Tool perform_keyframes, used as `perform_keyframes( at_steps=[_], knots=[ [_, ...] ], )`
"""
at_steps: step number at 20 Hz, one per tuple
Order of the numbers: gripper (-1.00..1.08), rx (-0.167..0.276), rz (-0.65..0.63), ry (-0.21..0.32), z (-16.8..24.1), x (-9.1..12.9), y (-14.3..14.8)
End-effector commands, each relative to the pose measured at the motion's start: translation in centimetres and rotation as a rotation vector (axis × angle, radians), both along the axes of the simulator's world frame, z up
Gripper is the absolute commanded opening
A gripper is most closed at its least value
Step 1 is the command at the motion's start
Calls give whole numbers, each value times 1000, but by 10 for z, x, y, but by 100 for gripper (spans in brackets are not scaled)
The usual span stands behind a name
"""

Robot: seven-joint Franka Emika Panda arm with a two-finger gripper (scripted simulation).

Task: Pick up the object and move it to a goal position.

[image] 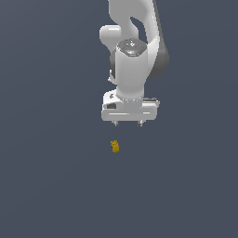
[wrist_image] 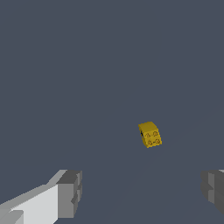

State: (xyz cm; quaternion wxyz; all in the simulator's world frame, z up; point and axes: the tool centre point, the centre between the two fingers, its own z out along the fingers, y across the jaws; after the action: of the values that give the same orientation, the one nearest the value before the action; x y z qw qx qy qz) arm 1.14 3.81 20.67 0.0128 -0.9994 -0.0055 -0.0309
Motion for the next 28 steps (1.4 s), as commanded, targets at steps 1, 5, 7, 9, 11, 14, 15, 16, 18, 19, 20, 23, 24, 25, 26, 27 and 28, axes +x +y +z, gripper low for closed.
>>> perform_keyframes(
  at_steps=[1, 5, 7, 9, 11, 14, 15, 16, 18, 19, 20, 23, 24, 25, 26, 27, 28],
  knots=[
    [100, -1, -1, 1, -1, 0, -2],
    [100, -4, 17, 5, -11, 2, -6],
    [100, -7, 33, 8, -19, 3, -10],
    [100, -10, 52, 13, -30, 5, -14],
    [100, -14, 76, 18, -43, 6, -20],
    [100, -21, 120, 28, -67, 8, -30],
    [100, -23, 136, 32, -75, 8, -34],
    [100, -25, 151, 36, -83, 9, -37],
    [100, -28, 178, 42, -98, 9, -43],
    [100, -29, 190, 45, -104, 8, -46],
    [100, -30, 201, 47, -110, 8, -48],
    [100, -32, 226, 53, -124, 8, -54],
    [100, -32, 232, 55, -127, 7, -55],
    [100, -33, 237, 56, -130, 7, -56],
    [100, -33, 241, 57, -132, 7, -57],
    [100, -33, 244, 58, -133, 7, -57],
    [100, -33, 246, 58, -134, 7, -58]
  ],
)
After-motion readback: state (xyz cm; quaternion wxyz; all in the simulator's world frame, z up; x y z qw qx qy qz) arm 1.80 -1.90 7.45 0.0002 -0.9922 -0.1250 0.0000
